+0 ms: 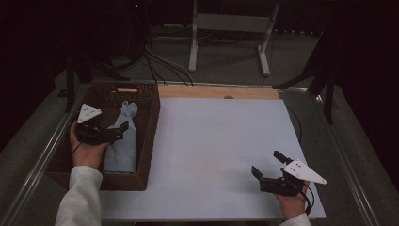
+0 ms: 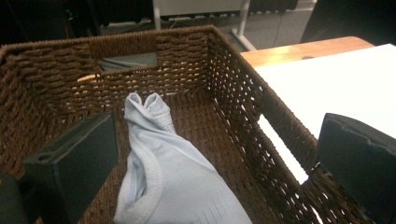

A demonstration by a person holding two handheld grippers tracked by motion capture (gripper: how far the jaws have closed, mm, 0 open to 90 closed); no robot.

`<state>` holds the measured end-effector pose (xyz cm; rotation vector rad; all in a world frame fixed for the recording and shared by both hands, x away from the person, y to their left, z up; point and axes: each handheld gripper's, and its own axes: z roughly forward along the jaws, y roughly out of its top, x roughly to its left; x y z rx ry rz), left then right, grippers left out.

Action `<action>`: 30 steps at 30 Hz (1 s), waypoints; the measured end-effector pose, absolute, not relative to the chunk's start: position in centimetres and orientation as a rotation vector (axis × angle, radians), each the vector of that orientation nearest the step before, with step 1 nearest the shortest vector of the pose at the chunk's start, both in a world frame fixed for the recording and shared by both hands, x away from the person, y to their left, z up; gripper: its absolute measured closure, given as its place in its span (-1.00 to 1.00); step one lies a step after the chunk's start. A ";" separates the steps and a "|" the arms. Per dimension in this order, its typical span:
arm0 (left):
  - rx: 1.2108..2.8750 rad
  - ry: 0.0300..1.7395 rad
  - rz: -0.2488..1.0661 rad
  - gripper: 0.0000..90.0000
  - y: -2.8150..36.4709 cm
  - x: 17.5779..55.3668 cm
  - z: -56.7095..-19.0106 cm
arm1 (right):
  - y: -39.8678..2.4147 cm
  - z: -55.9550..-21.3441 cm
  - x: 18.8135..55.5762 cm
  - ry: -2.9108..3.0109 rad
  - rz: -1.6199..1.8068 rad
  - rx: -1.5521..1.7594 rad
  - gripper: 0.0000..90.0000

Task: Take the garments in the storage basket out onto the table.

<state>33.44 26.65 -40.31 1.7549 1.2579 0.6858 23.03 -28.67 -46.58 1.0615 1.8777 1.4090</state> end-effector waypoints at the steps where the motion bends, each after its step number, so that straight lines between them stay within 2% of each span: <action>1: 1.774 1.261 0.684 -0.99 26.5 33.7 -40.5 | -28.7 -46.6 23.0 1.877 1.409 1.062 -0.97; 18: 1.806 1.291 0.664 -0.99 26.8 35.1 -41.5 | -28.6 -46.6 23.0 1.880 1.409 1.059 -0.97; 30: 1.856 1.352 0.603 -0.99 26.8 36.0 -42.4 | -28.6 -46.6 23.0 1.880 1.410 1.060 -0.97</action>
